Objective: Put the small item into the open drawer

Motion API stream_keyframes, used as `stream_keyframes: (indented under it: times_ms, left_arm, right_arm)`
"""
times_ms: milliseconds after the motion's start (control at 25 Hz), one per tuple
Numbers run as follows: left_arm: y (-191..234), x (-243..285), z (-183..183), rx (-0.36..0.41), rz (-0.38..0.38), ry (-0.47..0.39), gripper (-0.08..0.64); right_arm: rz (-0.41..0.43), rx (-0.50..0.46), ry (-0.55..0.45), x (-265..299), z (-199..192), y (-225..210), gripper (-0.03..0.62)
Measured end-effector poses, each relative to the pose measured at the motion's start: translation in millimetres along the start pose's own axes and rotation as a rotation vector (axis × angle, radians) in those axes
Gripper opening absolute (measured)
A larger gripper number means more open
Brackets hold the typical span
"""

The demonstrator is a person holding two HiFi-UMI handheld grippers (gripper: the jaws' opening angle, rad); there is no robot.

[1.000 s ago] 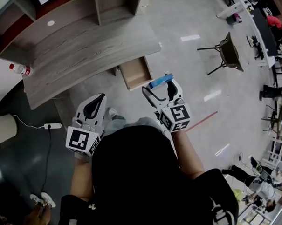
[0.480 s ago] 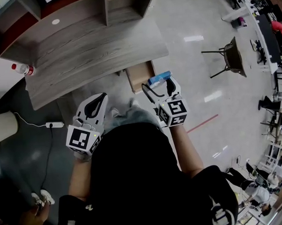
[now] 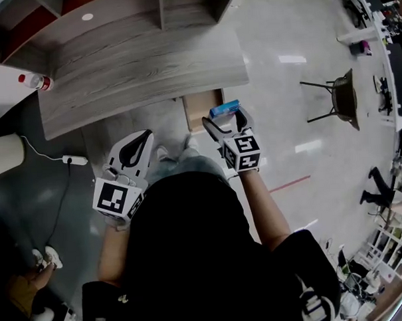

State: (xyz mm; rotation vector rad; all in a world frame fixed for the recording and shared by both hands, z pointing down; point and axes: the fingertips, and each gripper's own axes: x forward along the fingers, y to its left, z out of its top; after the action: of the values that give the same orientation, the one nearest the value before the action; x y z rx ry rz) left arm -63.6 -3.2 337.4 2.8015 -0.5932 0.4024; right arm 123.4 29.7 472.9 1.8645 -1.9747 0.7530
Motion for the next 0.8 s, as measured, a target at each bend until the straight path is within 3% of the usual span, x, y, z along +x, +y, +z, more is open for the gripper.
stream_keyframes:
  times_ms: [560,800]
  left_arm:
    - [-11.0,4.8,-21.6,-0.064,0.176,0.081,0.002]
    - [-8.4,-4.6,-34.6,-0.089,0.231,0.118,0.002]
  right_arm:
    - [0.125,-0.053,0.255,79.1,-93.7,-32.7,0.454]
    - [0.127,-0.073,0.359,117.4,-139.7,-42.6,0.454]
